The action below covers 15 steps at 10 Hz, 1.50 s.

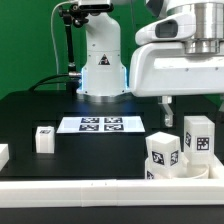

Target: Assemble stool

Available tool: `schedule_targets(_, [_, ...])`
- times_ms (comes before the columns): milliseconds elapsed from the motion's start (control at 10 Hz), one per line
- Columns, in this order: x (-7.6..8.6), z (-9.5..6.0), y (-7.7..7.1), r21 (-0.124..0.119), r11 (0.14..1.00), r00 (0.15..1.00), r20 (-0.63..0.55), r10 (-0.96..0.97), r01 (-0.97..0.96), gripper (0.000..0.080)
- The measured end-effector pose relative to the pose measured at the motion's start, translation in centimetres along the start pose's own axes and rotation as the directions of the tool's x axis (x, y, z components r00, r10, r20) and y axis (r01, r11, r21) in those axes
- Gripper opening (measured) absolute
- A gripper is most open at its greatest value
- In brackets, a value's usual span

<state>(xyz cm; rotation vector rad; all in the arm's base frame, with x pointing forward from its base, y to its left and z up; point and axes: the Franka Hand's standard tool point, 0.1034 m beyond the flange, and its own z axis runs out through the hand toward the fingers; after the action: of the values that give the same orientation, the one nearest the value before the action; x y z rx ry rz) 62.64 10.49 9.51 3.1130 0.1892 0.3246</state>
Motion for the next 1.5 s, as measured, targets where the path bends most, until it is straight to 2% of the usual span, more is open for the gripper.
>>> schedule_targets(400, [0.07,0.29,-1.12,0.005,1.0,1.0,0.003,0.01,-0.01,0.0648])
schedule_targets(600, [0.14,0.73,-0.89,0.002,1.0,1.0,0.004,0.009,-0.009,0.0648])
schedule_targets(700, [0.12,0.8,-0.76,0.001,1.0,1.0,0.005,0.011,-0.011,0.0525])
schedule_targets(800, [0.07,0.82,-0.86,0.001,1.0,1.0,0.006,0.008,-0.008,0.0525])
schedule_targets(900, [0.06,0.83,-0.8,0.0,1.0,1.0,0.006,0.01,-0.01,0.0374])
schedule_targets(1000, [0.06,0.83,-0.79,0.0,1.0,1.0,0.006,0.01,-0.01,0.0337])
schedule_targets(1300, [0.06,0.83,-0.79,0.001,0.999,0.999,0.006,0.033,-0.033,0.0337])
schedule_targets(1500, [0.05,0.83,-0.82,0.002,0.987,0.987,0.007,0.161,-0.161,0.0337])
